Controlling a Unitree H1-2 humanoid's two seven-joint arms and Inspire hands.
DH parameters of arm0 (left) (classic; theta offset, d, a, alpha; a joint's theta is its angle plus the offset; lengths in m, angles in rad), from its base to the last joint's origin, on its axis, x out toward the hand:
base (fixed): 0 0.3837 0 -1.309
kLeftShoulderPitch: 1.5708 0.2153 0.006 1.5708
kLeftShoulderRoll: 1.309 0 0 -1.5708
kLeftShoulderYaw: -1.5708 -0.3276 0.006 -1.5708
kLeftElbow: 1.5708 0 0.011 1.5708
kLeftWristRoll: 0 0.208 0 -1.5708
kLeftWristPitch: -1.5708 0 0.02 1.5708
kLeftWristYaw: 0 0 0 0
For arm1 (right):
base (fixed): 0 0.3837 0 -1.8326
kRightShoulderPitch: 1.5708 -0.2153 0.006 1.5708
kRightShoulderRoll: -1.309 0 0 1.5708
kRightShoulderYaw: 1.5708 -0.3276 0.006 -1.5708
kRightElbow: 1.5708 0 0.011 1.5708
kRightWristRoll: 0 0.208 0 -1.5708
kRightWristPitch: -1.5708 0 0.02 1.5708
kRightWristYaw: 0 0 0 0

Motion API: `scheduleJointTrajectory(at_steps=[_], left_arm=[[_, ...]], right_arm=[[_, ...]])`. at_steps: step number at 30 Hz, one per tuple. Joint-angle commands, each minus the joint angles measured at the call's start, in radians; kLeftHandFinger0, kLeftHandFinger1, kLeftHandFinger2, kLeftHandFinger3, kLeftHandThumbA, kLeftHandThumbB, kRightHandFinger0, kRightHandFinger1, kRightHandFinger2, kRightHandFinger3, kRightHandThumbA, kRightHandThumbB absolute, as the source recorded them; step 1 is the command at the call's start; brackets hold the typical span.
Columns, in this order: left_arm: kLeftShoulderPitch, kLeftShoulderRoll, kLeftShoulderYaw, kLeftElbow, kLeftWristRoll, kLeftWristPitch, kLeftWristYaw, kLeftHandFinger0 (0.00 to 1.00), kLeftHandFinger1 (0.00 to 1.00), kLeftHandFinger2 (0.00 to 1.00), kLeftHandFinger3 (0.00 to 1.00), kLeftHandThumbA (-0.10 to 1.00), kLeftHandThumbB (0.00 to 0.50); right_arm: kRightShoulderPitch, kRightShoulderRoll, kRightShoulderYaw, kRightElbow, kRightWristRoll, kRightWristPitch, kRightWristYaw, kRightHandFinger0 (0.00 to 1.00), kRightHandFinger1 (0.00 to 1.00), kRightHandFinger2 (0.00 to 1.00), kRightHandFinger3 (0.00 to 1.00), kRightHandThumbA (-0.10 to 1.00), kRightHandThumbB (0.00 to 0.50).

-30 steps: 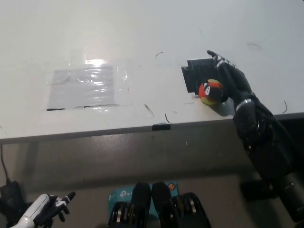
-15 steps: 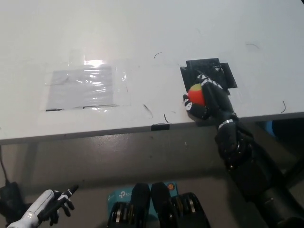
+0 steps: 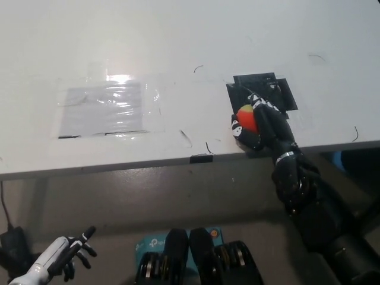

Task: The robot uses right hand to squeeze a small tennis ball placed on the black area of the table

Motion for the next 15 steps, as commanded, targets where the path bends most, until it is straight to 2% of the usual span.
scheduleJointTrajectory(at_steps=[1,2,3,4,6,7,8,9,10,11,12,13,14,15], left_arm=[[-0.019,0.018,0.01,-0.028,-0.002,-0.042,-0.008,0.21,0.18,0.37,0.44,1.0,0.443],[-0.02,0.018,0.01,-0.027,-0.004,-0.044,-0.01,0.22,0.18,0.37,0.44,1.0,0.446],[-0.02,0.018,0.011,-0.027,-0.005,-0.042,-0.009,0.21,0.18,0.36,0.43,1.0,0.464],[-0.026,0.019,0.011,-0.028,-0.005,-0.037,-0.013,0.2,0.16,0.35,0.44,1.0,0.477],[-0.034,0.02,0.01,-0.028,-0.005,-0.035,-0.016,0.2,0.18,0.36,0.45,1.0,0.493],[-0.033,0.019,0.009,-0.027,-0.005,-0.035,-0.016,0.2,0.18,0.36,0.45,1.0,0.493],[-0.031,0.019,0.008,-0.029,-0.004,-0.034,-0.016,0.19,0.17,0.36,0.43,1.0,0.499],[-0.028,0.021,0.01,-0.03,-0.008,-0.042,-0.018,0.19,0.17,0.36,0.44,1.0,0.5],[-0.024,0.02,0.013,-0.033,-0.013,-0.04,-0.02,0.2,0.16,0.35,0.43,1.0,0.5],[-0.024,0.022,0.011,-0.028,-0.008,-0.045,-0.02,0.23,0.19,0.37,0.45,1.0,0.5],[-0.021,0.023,0.009,-0.029,-0.005,-0.046,-0.02,0.24,0.19,0.37,0.46,1.0,0.5],[-0.021,0.025,0.007,-0.024,-0.002,-0.061,-0.02,0.22,0.18,0.36,0.45,1.0,0.5],[-0.018,0.029,0.001,-0.033,0.011,-0.056,-0.02,0.22,0.18,0.36,0.45,1.0,0.5],[-0.018,0.03,0.001,-0.034,0.013,-0.056,-0.021,0.23,0.18,0.36,0.45,1.0,0.5]], right_arm=[[-0.001,-0.061,0.055,0.019,-0.091,0.055,0.033,0.0,0.07,0.35,1.0,-0.07,0.052],[0.001,-0.068,0.069,0.014,-0.104,0.071,0.045,0.0,0.0,0.27,1.0,-0.07,0.051],[0.007,-0.079,0.096,0.019,-0.126,0.056,0.042,0.0,0.03,0.29,1.0,-0.09,0.03],[0.013,-0.088,0.118,0.019,-0.144,0.051,0.042,0.0,0.0,0.24,1.0,-0.1,0.001],[0.016,-0.099,0.146,0.001,-0.159,0.053,0.057,0.0,0.01,0.18,1.0,-0.1,0.0],[0.018,-0.102,0.149,-0.002,-0.159,0.054,0.058,0.0,0.07,0.25,1.0,-0.1,0.0],[0.023,-0.104,0.151,-0.006,-0.158,0.056,0.058,0.0,0.05,0.16,0.58,-0.1,0.0],[0.026,-0.108,0.175,0.002,-0.189,0.036,0.027,0.0,0.11,0.28,0.33,-0.1,0.0],[0.034,-0.106,0.186,0.008,-0.208,0.03,-0.008,0.0,0.18,0.38,0.22,-0.1,0.0],[0.041,-0.097,0.18,0.023,-0.211,0.024,-0.061,0.0,0.21,0.44,0.31,-0.1,0.047],[0.049,-0.093,0.178,0.027,-0.213,0.022,-0.084,0.0,0.2,0.45,0.35,-0.1,0.058],[0.055,-0.085,0.167,0.034,-0.208,0.021,-0.112,0.0,0.16,0.41,0.44,-0.1,0.028],[0.065,-0.073,0.151,0.048,-0.201,0.009,-0.163,0.0,0.11,0.34,0.4,-0.1,0.004],[0.066,-0.071,0.148,0.051,-0.201,0.006,-0.171,0.0,0.08,0.3,0.39,-0.1,0.0]])
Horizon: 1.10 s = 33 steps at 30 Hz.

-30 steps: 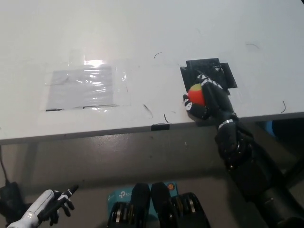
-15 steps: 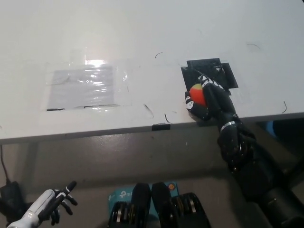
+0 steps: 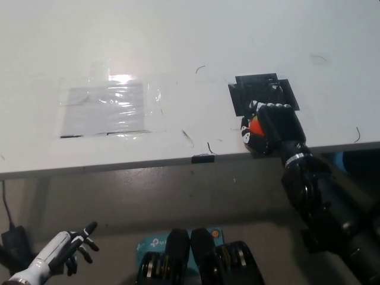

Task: The robot uses right hand to squeeze a small tennis ball placed on the black area of the table

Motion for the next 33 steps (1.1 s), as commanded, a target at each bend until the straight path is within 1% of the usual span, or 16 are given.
scheduleJointTrajectory(at_steps=[1,2,4,5,7,8,9,11,16,18,20,21,26,28,29,33], left_arm=[[-0.005,0.03,0.0,-0.035,0.011,-0.039,-0.012,0.23,0.18,0.36,0.45,1.0,0.5],[-0.002,0.03,0.003,-0.038,0.007,-0.048,-0.012,0.23,0.2,0.38,0.48,1.0,0.49],[0.0,0.03,0.002,-0.034,0.005,-0.058,-0.013,0.24,0.21,0.4,0.49,1.0,0.483],[0.0,0.03,0.002,-0.034,0.006,-0.058,-0.013,0.24,0.2,0.4,0.49,1.0,0.482],[0.0,0.031,0.002,-0.034,0.008,-0.067,-0.012,0.23,0.19,0.39,0.5,1.0,0.483],[0.0,0.032,-0.001,-0.033,0.007,-0.073,-0.016,0.23,0.19,0.39,0.5,1.0,0.483],[-0.001,0.032,-0.002,-0.032,0.008,-0.074,-0.017,0.23,0.19,0.39,0.5,1.0,0.483],[0.001,0.035,-0.004,-0.04,0.012,-0.068,-0.02,0.22,0.19,0.39,0.51,1.0,0.493],[0.013,0.036,-0.005,-0.036,0.011,-0.077,-0.02,0.23,0.18,0.38,0.49,1.0,0.5],[0.022,0.04,-0.004,-0.03,0.01,-0.092,-0.02,0.21,0.17,0.37,0.49,1.0,0.5],[0.024,0.039,-0.003,-0.026,0.01,-0.091,-0.018,0.2,0.17,0.37,0.49,1.0,0.493],[0.026,0.038,-0.002,-0.027,0.011,-0.093,-0.016,0.2,0.16,0.37,0.49,1.0,0.486],[0.041,0.037,0.012,-0.031,-0.005,-0.077,-0.018,0.22,0.19,0.39,0.49,1.0,0.475],[0.041,0.038,0.013,-0.02,-0.006,-0.091,-0.015,0.22,0.2,0.4,0.51,1.0,0.467],[0.039,0.038,0.011,-0.014,-0.001,-0.098,-0.011,0.22,0.19,0.39,0.49,1.0,0.474],[0.051,0.034,0.018,-0.017,-0.008,-0.102,-0.005,0.19,0.16,0.36,0.46,1.0,0.476]], right_arm=[[0.063,0.006,-0.01,0.053,-0.029,-0.018,-0.1,0.0,0.05,0.28,0.38,-0.1,0.0],[0.073,0.008,-0.029,0.063,-0.011,-0.065,-0.148,0.0,0.0,0.2,0.36,-0.1,0.0],[0.082,0.007,-0.037,0.07,-0.01,-0.102,-0.183,0.0,0.0,0.17,0.34,-0.1,0.0],[0.084,0.007,-0.043,0.073,-0.005,-0.113,-0.188,0.0,0.0,0.15,0.25,-0.1,0.0],[0.09,0.006,-0.059,0.087,0.009,-0.186,-0.245,0.0,0.02,0.31,0.02,-0.1,0.042],[0.101,0.004,-0.07,0.088,0.012,-0.219,-0.28,0.0,0.05,0.43,0.07,-0.1,0.094],[0.107,0.005,-0.084,0.076,0.024,-0.222,-0.271,0.0,0.13,0.55,0.24,-0.1,0.124],[0.114,0.008,-0.107,0.069,0.032,-0.255,-0.311,0.0,0.19,0.58,0.62,-0.1,0.217],[0.137,0.016,-0.137,0.048,0.024,-0.281,-0.345,0.0,0.17,0.57,0.58,-0.1,0.222],[0.149,0.029,-0.176,0.018,0.062,-0.302,-0.346,0.0,0.06,0.42,0.35,-0.1,0.158],[0.14,0.039,-0.242,-0.052,0.135,-0.31,-0.313,0.0,0.04,0.41,0.29,-0.1,0.164],[0.131,0.049,-0.287,-0.082,0.194,-0.311,-0.279,0.0,0.02,0.39,0.31,-0.1,0.16],[0.082,0.134,-0.505,-0.234,0.487,-0.228,-0.162,0.0,0.0,0.31,0.34,-0.1,0.256],[0.049,0.174,-0.602,-0.331,0.644,-0.129,-0.116,0.0,0.0,0.16,0.22,-0.1,0.247],[0.049,0.178,-0.612,-0.349,0.658,-0.13,-0.111,0.0,0.0,0.18,0.23,-0.1,0.224],[0.037,0.206,-0.652,-0.387,0.703,-0.094,-0.086,0.0,0.0,0.18,0.22,-0.1,0.223]])
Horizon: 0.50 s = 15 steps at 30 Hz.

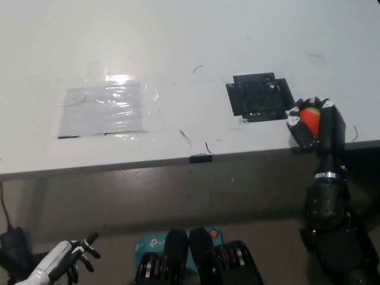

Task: The robot uses right hand to squeeze a small tennis ball placed on the black area of the table

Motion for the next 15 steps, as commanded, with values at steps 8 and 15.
scheduleJointTrajectory(at_steps=[8,15], left_arm=[[0.019,0.035,0.026,-0.023,-0.012,-0.063,-0.001,0.19,0.16,0.34,0.47,1.0,0.499],[0.008,0.034,0.023,-0.021,-0.002,-0.062,0.003,0.21,0.17,0.37,0.5,1.0,0.481]], right_arm=[[-0.125,0.165,-0.34,-0.321,0.705,0.207,0.152,0.0,0.0,0.18,0.24,-0.1,0.138],[-0.127,0.268,-0.497,-0.422,0.993,0.308,0.076,0.0,0.0,0.19,0.31,-0.1,0.0]])
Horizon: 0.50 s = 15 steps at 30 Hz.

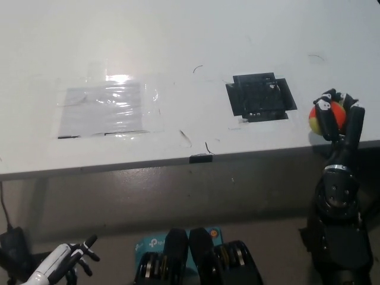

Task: The robot uses right hand to squeeze a small tennis ball placed on the black area of the table

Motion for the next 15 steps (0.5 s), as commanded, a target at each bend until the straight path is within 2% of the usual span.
scheduleJointTrajectory(at_steps=[1,4,7,10,13,15], left_arm=[[-0.001,0.034,0.023,-0.031,-0.005,-0.053,0.0,0.2,0.15,0.35,0.46,1.0,0.49],[-0.003,0.035,0.021,-0.04,-0.002,-0.044,-0.003,0.2,0.16,0.35,0.48,1.0,0.482],[-0.002,0.036,0.022,-0.041,-0.005,-0.048,-0.005,0.2,0.17,0.37,0.5,1.0,0.458],[-0.006,0.036,0.021,-0.027,-0.007,-0.06,-0.004,0.18,0.14,0.35,0.5,1.0,0.477],[0.002,0.033,0.024,-0.016,-0.014,-0.085,-0.001,0.16,0.13,0.34,0.47,1.0,0.486],[0.001,0.036,0.021,-0.018,-0.005,-0.069,0.0,0.21,0.17,0.38,0.5,1.0,0.498]], right_arm=[[-0.11,0.158,-0.265,-0.297,0.686,0.202,0.007,0.0,0.0,0.23,0.32,-0.1,0.0],[-0.095,0.182,-0.276,-0.321,0.705,0.214,0.001,0.0,0.0,0.26,0.34,-0.1,0.034],[-0.083,0.199,-0.282,-0.325,0.701,0.205,0.009,0.0,0.0,0.25,0.32,-0.1,0.024],[-0.072,0.212,-0.288,-0.333,0.697,0.204,0.015,0.0,0.0,0.21,0.28,-0.1,0.004],[-0.059,0.217,-0.29,-0.343,0.697,0.207,0.031,0.0,0.0,0.2,0.29,-0.1,0.0],[-0.056,0.22,-0.297,-0.352,0.705,0.214,0.032,0.0,0.0,0.2,0.3,-0.1,0.0]])
